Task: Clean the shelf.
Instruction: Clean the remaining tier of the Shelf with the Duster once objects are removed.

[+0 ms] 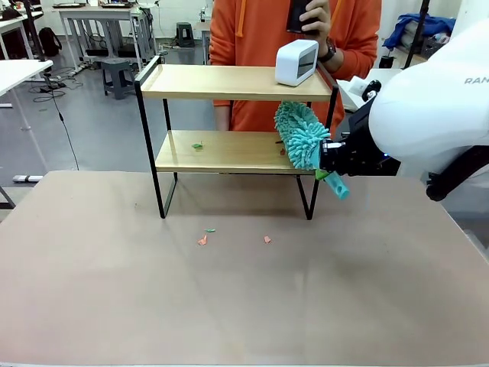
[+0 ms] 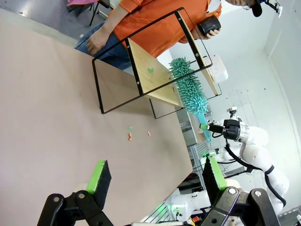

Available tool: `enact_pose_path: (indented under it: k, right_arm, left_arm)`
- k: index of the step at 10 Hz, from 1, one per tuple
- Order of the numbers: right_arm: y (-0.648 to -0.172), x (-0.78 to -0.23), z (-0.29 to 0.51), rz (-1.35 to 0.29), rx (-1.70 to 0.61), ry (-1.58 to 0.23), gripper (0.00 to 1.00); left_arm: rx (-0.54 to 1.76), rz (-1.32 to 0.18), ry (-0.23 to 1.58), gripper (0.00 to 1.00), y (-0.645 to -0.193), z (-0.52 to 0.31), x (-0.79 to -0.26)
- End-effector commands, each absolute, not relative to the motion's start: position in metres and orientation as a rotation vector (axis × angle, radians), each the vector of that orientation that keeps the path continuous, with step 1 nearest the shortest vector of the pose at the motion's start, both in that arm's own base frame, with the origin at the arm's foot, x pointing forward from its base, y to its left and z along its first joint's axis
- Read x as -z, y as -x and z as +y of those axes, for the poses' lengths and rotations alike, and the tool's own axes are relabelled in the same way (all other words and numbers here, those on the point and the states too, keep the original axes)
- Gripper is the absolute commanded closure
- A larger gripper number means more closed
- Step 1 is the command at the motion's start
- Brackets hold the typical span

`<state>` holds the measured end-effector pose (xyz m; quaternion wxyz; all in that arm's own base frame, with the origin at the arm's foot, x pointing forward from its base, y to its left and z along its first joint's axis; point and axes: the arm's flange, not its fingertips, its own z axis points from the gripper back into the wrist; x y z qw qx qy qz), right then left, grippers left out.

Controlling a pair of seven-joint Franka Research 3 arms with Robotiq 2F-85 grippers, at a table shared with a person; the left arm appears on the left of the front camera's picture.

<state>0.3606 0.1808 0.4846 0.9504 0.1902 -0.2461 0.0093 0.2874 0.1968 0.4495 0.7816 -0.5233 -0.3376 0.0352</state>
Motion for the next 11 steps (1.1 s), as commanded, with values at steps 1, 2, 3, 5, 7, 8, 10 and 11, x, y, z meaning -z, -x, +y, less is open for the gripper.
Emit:
enact_pose_path:
  k: [1, 2, 3, 5, 7, 8, 10, 11]
  right_arm:
    - [-0.371, -0.485, 0.19, -0.509, 0.02, -0.381, 1.0]
    - [-0.377, -0.48, 0.191, -0.493, 0.028, -0.369, 1.0]
    - [-0.381, -0.477, 0.192, -0.472, 0.028, -0.372, 1.0]
    - [-0.381, -0.474, 0.2, -0.441, -0.002, -0.396, 1.0]
    - [-0.382, -0.469, 0.22, -0.398, -0.054, -0.434, 1.0]
    - [-0.383, -0.468, 0.232, -0.372, -0.093, -0.46, 1.0]
    - [-0.386, -0.465, 0.256, -0.279, -0.213, -0.521, 1.0]
    - [-0.386, -0.465, 0.265, -0.25, -0.26, -0.544, 1.0]
  left_arm:
    - [-0.061, -0.755, 1.138, 0.0, -0.286, 0.194, -0.45]
    - [-0.061, -0.755, 1.138, 0.0, -0.286, 0.194, -0.45]
    - [-0.061, -0.755, 1.138, 0.0, -0.286, 0.194, -0.45]
    - [-0.061, -0.755, 1.138, 0.0, -0.286, 0.194, -0.45]
    - [-0.061, -0.755, 1.138, 0.0, -0.286, 0.194, -0.45]
    - [-0.061, -0.755, 1.138, 0.0, -0.286, 0.194, -0.45]
    - [-0.061, -0.755, 1.138, 0.0, -0.286, 0.194, -0.45]
    - [-0.061, -0.755, 1.138, 0.0, -0.286, 0.194, -0.45]
